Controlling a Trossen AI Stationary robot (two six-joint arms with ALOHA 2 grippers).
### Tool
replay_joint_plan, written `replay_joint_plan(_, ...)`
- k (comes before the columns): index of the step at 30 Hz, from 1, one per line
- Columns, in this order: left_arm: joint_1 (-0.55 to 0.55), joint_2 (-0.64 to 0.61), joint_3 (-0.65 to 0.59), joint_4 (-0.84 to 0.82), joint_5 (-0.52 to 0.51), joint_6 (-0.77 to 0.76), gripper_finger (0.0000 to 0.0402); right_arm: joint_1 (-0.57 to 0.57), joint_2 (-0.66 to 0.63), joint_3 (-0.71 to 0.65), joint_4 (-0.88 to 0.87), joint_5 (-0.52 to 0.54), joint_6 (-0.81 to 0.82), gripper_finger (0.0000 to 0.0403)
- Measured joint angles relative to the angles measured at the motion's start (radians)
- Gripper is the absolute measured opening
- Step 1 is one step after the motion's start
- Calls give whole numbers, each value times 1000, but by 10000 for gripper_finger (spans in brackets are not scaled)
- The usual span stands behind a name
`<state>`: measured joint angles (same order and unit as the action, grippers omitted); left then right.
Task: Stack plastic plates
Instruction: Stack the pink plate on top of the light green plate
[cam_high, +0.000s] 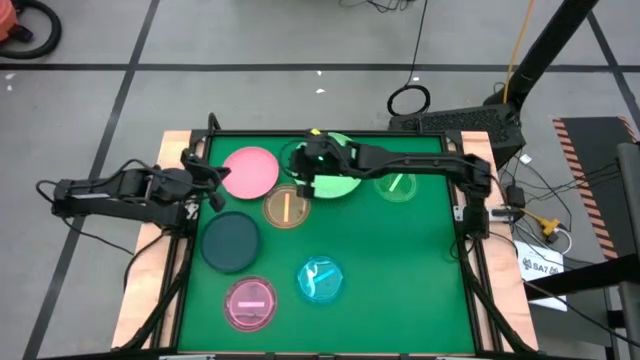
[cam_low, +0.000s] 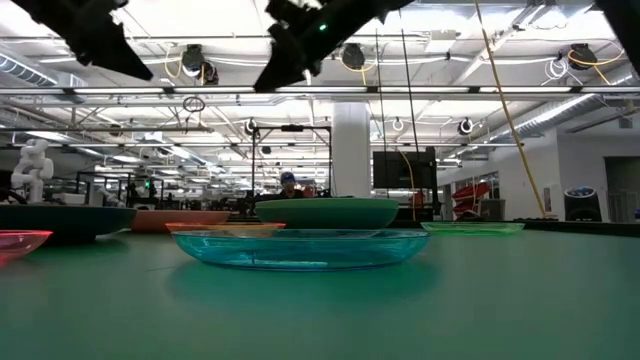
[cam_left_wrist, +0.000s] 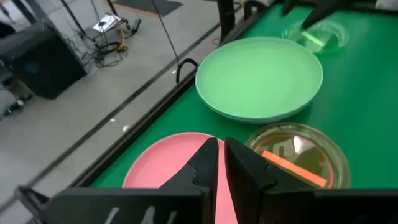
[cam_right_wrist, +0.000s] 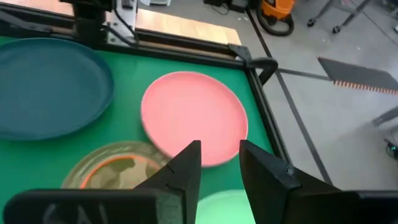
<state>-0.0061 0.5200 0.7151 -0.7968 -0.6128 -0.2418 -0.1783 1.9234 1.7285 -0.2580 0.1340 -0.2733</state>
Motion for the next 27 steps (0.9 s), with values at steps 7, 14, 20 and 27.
replay_joint_plan(7,-10,-51,0,-36,-2,-56,35,-10,150,158,11,-87,-71,102)
replay_joint_plan(14,-10,-50,0,-15,-10,-55,35,-12,303,299,68,-114,-88,102)
replay_joint_plan(20,-10,-50,0,-14,-16,-59,35,-8,389,354,127,-118,-82,102)
replay_joint_plan(27,-10,-50,0,-14,-18,-75,35,-4,457,355,151,-140,-85,102)
